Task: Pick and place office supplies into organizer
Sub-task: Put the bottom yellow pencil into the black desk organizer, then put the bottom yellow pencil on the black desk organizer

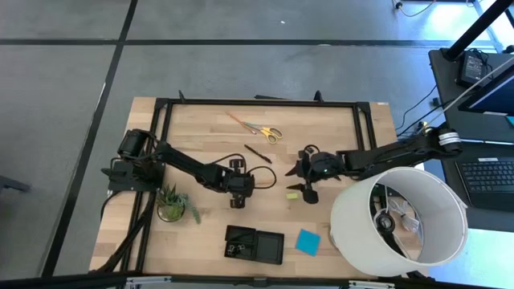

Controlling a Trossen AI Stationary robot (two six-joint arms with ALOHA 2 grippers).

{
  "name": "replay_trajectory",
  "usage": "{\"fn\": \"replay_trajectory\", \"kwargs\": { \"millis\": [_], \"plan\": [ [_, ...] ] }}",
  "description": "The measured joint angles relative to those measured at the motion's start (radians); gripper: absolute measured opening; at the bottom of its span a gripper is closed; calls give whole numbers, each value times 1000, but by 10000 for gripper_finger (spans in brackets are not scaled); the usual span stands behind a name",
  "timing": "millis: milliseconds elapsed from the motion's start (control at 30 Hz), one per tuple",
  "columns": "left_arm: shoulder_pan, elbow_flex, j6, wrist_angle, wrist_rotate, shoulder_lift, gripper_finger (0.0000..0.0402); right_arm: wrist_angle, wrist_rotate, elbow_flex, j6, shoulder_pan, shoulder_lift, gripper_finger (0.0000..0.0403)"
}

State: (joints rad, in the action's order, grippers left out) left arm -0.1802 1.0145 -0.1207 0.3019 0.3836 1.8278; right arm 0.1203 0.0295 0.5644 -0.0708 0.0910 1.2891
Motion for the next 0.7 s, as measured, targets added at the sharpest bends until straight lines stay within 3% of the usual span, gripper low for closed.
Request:
{"fn": "replay_trajectory", "kwargs": {
  "millis": [400,700],
  "plan": [
    [3,-30,4,-4,13,24,1,165,-97,0,26,0,322,233],
    [3,-43,0,-33,14,35,1,314,-96,2,52,-4,452,233]
  ]
}}
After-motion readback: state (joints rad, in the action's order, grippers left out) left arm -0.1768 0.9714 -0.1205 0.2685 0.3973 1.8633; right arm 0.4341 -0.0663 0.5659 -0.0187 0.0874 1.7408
